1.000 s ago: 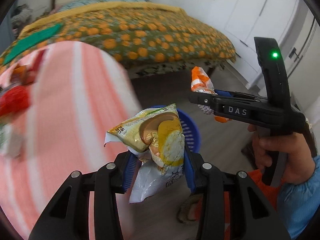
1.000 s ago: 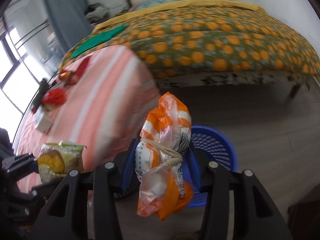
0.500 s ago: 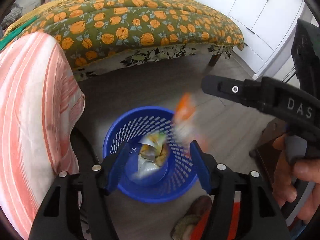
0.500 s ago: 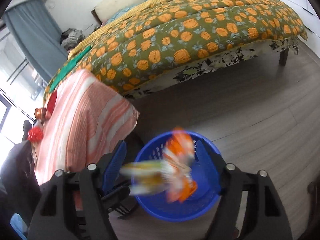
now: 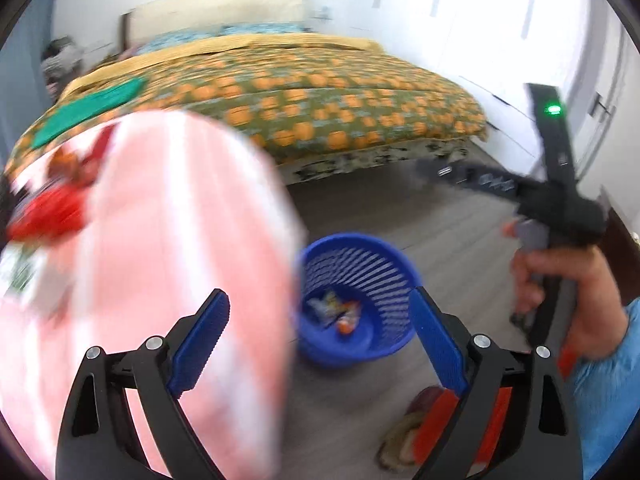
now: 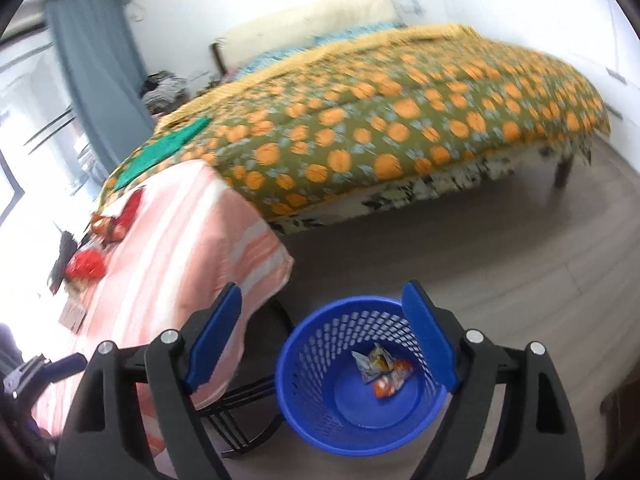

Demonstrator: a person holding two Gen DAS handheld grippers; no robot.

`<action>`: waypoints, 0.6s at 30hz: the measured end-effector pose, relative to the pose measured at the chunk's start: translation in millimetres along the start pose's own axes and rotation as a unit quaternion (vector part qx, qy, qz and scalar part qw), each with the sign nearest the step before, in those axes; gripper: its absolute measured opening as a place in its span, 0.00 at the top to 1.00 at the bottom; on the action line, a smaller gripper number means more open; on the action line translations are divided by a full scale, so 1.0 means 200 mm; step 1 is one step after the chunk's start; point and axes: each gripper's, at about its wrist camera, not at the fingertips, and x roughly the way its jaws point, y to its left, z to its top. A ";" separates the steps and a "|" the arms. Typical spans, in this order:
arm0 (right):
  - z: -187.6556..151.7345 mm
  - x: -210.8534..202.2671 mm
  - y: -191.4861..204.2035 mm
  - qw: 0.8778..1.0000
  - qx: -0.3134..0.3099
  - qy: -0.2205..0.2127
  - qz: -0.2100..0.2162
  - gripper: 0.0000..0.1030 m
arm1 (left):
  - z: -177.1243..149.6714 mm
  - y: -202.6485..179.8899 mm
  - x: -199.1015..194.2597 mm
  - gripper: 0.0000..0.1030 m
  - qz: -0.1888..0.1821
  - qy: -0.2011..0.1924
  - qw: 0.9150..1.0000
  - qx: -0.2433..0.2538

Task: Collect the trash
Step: 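Open both tools to drop the snacks into the blue wastebasket, then grasp the green-and-white milk carton with the right tool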

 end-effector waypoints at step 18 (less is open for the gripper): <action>-0.45 0.23 1.41 0.956 -0.238 0.103 0.134 0.19 | -0.36 1.25 -0.36 0.12 0.219 0.033 0.967 -0.125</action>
